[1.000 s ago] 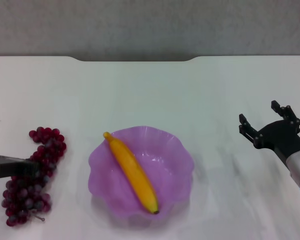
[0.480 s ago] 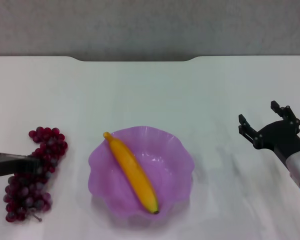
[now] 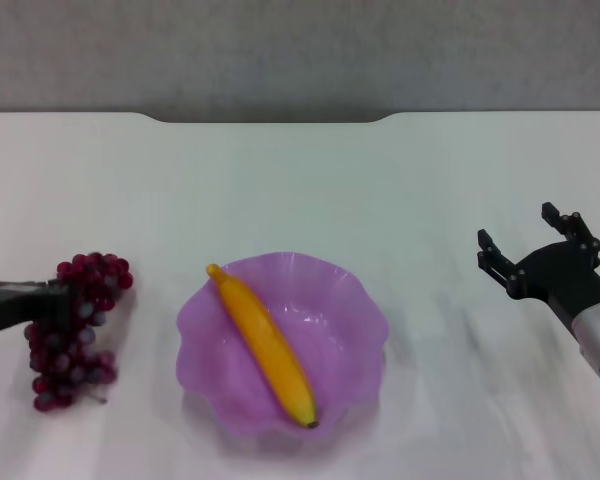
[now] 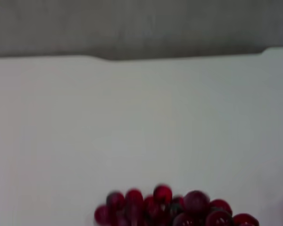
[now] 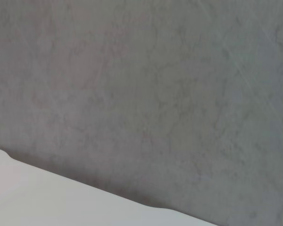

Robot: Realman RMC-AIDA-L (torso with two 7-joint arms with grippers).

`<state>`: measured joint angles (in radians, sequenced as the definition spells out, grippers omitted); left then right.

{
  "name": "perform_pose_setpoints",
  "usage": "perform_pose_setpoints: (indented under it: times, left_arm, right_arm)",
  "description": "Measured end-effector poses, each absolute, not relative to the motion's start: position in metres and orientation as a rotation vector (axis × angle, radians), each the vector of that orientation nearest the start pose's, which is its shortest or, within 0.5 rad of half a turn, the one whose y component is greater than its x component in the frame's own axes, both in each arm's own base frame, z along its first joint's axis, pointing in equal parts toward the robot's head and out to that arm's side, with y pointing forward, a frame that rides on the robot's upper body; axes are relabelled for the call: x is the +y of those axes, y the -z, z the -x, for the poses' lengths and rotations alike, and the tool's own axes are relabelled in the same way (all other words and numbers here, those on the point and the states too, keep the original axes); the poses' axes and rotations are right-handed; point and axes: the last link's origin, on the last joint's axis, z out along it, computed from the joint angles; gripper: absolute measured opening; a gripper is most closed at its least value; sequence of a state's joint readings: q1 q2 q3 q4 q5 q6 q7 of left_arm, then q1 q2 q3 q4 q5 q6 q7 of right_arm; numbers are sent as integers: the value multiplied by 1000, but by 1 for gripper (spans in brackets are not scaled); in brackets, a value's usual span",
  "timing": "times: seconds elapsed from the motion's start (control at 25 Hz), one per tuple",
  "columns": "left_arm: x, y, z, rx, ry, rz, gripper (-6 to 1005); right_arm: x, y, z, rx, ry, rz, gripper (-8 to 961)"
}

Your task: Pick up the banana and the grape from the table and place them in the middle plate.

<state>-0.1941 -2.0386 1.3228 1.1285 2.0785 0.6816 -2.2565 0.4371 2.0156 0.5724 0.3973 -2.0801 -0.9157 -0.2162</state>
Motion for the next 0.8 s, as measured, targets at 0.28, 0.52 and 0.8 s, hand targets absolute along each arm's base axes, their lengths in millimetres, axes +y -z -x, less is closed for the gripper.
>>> perform_pose_setpoints:
  times: [0.28, 0.52, 0.8]
  left_arm:
    - [349, -51, 310, -1016, 425, 1933, 58]
    - [345, -67, 305, -970, 572, 1898, 59]
    - [332, -94, 270, -808, 740, 1986, 52]
  right_arm:
    - [336, 56, -309, 402, -431, 1844, 889]
    - [336, 56, -309, 402, -429, 1844, 889]
    - [336, 55, -312, 402, -417, 1843, 888]
